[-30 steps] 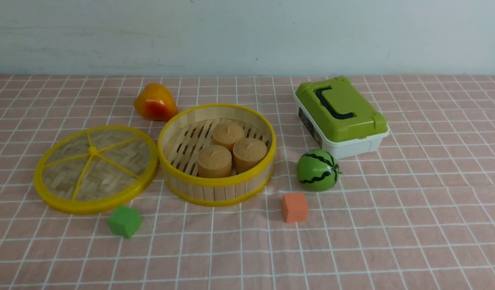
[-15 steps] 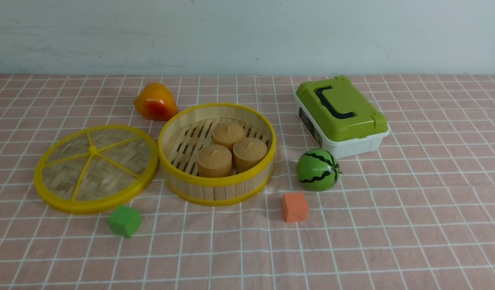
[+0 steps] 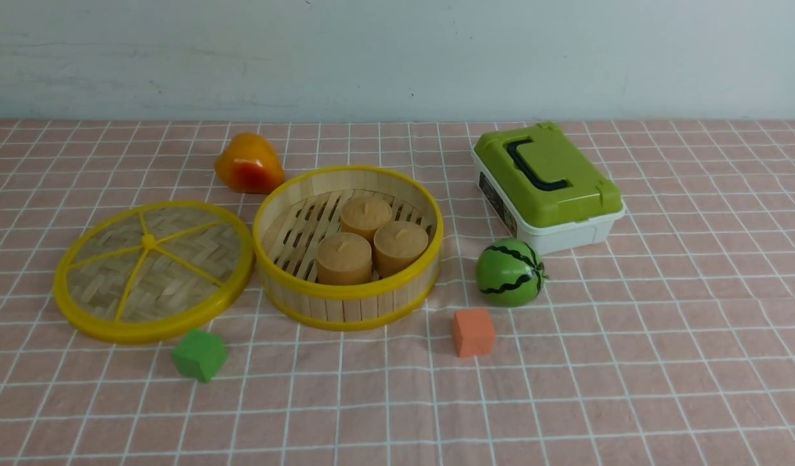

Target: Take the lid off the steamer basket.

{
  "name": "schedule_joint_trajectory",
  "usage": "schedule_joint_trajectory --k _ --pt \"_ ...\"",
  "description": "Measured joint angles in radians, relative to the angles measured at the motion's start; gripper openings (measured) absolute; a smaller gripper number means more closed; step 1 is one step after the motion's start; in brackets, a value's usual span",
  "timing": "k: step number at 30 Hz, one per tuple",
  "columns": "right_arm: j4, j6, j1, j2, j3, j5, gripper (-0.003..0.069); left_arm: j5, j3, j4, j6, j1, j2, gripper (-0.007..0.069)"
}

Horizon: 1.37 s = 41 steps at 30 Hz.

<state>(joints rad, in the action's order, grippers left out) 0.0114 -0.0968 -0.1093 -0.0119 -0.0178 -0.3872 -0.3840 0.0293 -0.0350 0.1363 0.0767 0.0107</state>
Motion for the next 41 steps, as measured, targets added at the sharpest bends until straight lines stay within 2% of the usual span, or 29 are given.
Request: schedule_joint_trajectory --k 41 --pt "0.0 0.0 0.0 0.0 0.0 0.0 0.0241 -0.001 0.0 -0.001 -0.002 0.0 0.0 0.0022"
